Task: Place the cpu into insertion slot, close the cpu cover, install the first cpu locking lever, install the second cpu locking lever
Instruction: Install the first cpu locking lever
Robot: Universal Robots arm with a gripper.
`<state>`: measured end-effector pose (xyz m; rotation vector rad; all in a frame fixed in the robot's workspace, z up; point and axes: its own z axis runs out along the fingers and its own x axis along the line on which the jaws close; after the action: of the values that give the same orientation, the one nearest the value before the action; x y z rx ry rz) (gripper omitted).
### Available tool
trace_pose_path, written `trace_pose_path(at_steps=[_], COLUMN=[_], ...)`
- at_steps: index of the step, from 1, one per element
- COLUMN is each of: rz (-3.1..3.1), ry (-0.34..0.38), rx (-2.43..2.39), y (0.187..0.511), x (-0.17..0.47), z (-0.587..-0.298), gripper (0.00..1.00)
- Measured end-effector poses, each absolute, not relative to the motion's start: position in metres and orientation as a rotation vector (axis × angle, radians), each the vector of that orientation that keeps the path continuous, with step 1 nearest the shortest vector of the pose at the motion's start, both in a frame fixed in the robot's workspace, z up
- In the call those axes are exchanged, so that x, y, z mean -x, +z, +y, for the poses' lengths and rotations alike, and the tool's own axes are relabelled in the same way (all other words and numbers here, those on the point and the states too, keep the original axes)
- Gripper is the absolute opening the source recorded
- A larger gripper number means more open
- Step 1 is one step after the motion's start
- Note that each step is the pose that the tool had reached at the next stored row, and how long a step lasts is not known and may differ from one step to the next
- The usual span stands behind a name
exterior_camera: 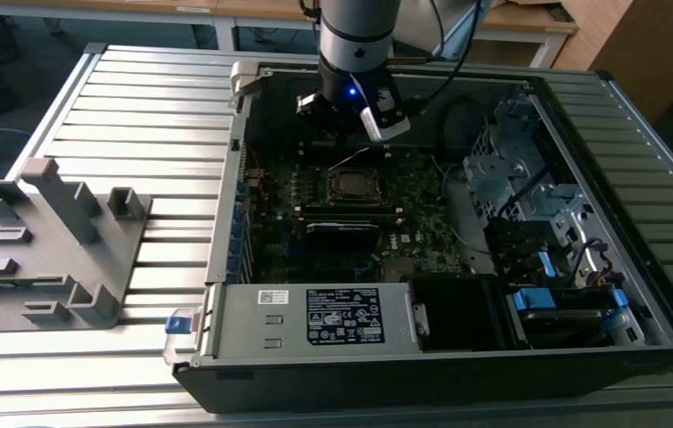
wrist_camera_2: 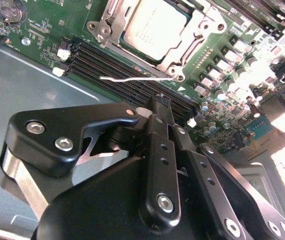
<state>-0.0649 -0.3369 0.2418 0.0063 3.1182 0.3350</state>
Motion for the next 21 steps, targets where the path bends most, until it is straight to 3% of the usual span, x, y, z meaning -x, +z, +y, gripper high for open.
trace_pose_path(at_steps=[21], rz=[3.121], ry=[0.311], rx=[-0.006], y=[0.234], x=[0.0628], z=[-0.3364], gripper=[0.11])
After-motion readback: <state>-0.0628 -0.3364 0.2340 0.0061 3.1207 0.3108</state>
